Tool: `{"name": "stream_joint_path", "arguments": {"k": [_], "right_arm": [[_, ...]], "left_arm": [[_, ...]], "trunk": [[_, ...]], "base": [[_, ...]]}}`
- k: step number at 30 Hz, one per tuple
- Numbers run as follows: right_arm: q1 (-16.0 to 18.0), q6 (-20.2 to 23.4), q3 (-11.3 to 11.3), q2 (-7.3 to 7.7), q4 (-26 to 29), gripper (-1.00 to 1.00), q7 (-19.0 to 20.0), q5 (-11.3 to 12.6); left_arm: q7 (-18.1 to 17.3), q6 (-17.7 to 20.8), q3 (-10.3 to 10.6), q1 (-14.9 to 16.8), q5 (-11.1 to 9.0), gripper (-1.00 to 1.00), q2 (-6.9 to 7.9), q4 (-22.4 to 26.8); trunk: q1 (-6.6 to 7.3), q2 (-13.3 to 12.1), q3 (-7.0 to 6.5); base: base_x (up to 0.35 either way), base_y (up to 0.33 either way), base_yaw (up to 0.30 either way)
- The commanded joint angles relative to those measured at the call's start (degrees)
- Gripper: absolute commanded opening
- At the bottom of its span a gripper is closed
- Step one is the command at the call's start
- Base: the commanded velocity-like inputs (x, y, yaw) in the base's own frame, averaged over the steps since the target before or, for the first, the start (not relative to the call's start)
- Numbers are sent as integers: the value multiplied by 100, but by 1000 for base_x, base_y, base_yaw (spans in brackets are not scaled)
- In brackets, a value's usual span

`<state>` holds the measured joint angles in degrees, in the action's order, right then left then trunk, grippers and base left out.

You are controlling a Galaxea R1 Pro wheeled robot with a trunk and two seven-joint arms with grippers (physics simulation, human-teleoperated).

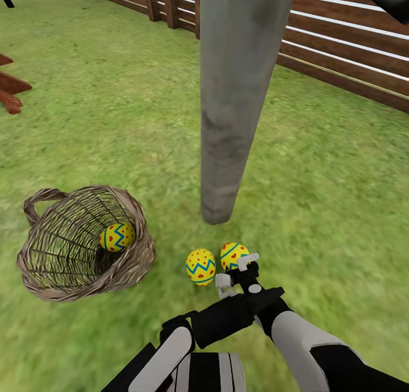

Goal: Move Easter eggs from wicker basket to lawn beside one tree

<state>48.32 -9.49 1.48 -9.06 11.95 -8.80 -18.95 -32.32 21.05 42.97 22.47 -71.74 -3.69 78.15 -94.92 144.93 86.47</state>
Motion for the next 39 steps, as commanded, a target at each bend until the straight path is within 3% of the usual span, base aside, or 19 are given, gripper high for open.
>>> {"name": "stream_joint_path", "arguments": {"k": [1, 35, 37, 39], "right_arm": [[2, -9, -16, 1, -158, 100, -26, 5], [-7, 48, -25, 27, -79, 100, -6, 21], [-7, 303, -41, 38, -67, 100, 167, 23], [-7, 868, -54, 158, 131, 100, 510, 52]], "left_arm": [[-3, 54, 0, 3, -60, 100, -5, 0], [6, 65, 0, 3, -60, 100, 0, 56], [6, 67, -21, 3, -60, 100, 12, 89], [-1, 79, -177, 3, -60, 100, 101, 198]], "trunk": [[2, -1, -19], [89, -47, -772], [94, -49, -816], [100, -52, -861]], "base": [[0, 0, 0], [0, 0, 0], [0, 0, 0], [0, 0, 0]]}}
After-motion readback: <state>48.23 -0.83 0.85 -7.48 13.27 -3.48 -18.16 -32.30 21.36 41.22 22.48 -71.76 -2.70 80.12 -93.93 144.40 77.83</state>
